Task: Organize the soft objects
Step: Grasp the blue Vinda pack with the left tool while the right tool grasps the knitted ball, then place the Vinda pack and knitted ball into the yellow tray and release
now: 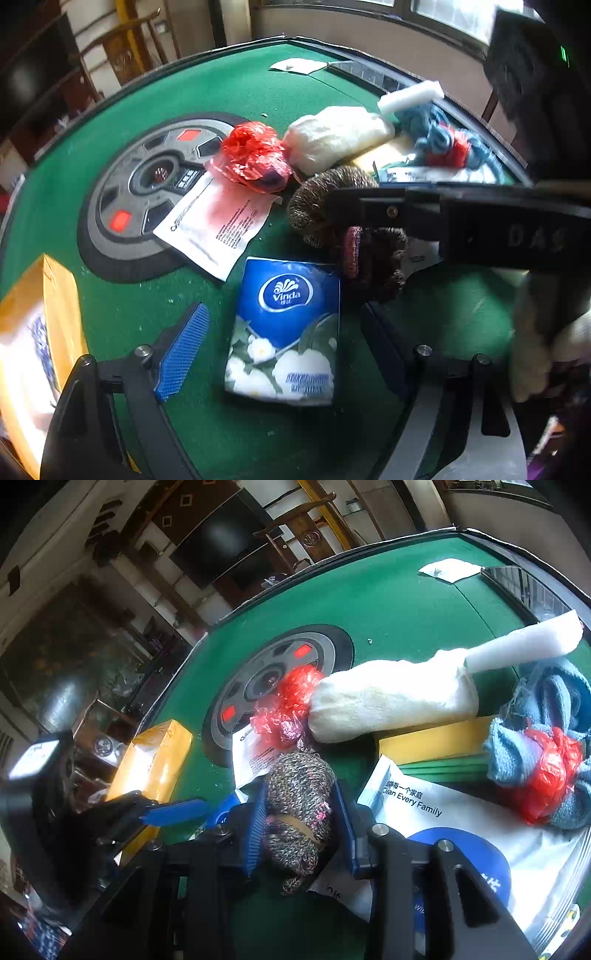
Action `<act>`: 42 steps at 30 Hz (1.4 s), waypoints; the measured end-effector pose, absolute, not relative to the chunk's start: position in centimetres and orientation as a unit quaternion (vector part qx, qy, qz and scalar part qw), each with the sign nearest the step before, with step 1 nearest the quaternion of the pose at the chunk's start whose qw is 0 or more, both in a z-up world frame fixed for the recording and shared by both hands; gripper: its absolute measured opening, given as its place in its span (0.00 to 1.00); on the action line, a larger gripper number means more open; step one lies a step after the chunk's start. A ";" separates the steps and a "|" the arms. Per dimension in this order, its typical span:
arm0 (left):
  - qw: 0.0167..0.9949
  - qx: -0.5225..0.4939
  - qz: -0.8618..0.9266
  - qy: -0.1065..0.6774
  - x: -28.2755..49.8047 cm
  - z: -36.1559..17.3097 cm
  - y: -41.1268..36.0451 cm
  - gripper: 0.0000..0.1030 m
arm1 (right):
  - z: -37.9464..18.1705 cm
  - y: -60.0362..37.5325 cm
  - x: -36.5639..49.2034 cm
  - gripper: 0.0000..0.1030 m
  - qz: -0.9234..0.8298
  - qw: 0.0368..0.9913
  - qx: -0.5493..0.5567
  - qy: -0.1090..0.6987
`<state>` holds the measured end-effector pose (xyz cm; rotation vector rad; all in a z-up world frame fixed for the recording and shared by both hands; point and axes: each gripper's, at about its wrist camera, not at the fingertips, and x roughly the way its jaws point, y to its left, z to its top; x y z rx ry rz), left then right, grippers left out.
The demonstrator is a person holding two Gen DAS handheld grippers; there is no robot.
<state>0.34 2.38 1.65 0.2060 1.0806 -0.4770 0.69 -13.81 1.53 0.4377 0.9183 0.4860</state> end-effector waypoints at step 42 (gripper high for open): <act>0.884 -0.129 0.055 0.447 -2.9 3.9 32.9 0.50 | 9.0 -0.8 -2.5 0.38 0.277 0.858 0.074 0.427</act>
